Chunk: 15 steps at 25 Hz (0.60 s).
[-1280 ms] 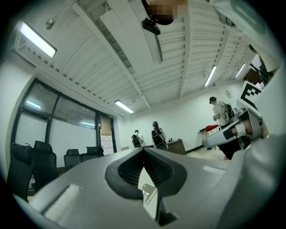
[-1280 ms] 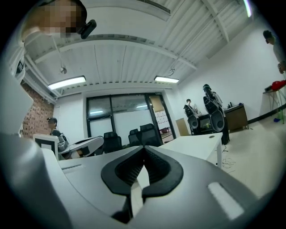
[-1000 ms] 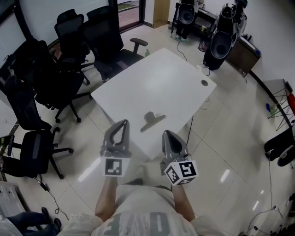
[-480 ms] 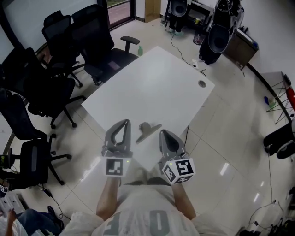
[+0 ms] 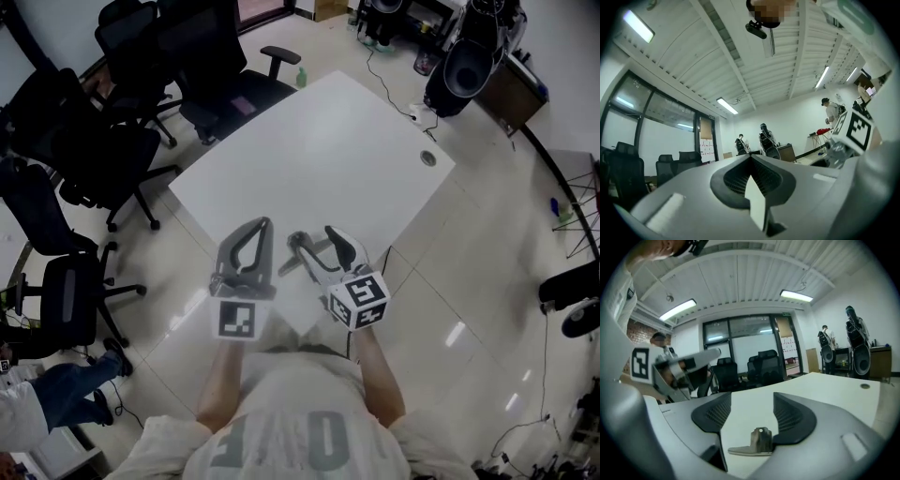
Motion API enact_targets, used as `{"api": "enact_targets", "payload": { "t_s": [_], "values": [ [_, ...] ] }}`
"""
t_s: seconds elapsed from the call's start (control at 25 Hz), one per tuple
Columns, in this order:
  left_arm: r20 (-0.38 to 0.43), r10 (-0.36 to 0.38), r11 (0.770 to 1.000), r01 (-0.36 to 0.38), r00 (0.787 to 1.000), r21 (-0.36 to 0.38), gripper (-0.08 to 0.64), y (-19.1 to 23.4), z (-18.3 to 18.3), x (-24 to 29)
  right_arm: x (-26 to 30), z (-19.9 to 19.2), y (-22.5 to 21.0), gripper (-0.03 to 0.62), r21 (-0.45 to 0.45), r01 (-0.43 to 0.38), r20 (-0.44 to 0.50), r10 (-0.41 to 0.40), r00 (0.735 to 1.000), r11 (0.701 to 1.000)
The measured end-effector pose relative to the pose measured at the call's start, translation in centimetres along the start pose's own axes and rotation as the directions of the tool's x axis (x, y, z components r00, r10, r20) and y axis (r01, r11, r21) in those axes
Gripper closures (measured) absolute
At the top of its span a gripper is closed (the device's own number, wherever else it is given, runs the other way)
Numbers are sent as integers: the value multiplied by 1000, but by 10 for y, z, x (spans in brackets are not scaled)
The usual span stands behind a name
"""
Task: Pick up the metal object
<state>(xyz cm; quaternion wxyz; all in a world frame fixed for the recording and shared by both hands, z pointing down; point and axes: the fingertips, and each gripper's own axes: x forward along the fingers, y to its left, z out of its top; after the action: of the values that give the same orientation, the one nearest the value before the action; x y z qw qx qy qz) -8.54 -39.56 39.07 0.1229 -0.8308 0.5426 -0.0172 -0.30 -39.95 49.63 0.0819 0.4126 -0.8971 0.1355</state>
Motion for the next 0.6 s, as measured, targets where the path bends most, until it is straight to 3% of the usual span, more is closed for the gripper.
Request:
{"api": "enact_targets", "payload": {
  "t_s": [0.12,0.2,0.36,0.52,0.6],
  "values": [
    [11,-26,993,25,1000,115,558,-3,5,4,35,-42,-9,213,-25,2,-142,-6,990,1000],
    [4,-34,988,33,999,148,558,-5,5,9,56,-71,-10,178,-48,-20,-253,7,967,999],
    [6,-42,988,41,999,147,558,-7,3,16,79,-119,-15,201,-100,-38,-439,-9,898,994],
    [-6,-20,991,21,1000,130,558,1,-4,18,85,-143,-18,256,-87,-22,-516,-26,856,996],
    [-11,-7,992,8,1000,128,558,5,-6,19,86,-152,-18,267,-77,-25,-531,-20,847,997]
  ]
}}
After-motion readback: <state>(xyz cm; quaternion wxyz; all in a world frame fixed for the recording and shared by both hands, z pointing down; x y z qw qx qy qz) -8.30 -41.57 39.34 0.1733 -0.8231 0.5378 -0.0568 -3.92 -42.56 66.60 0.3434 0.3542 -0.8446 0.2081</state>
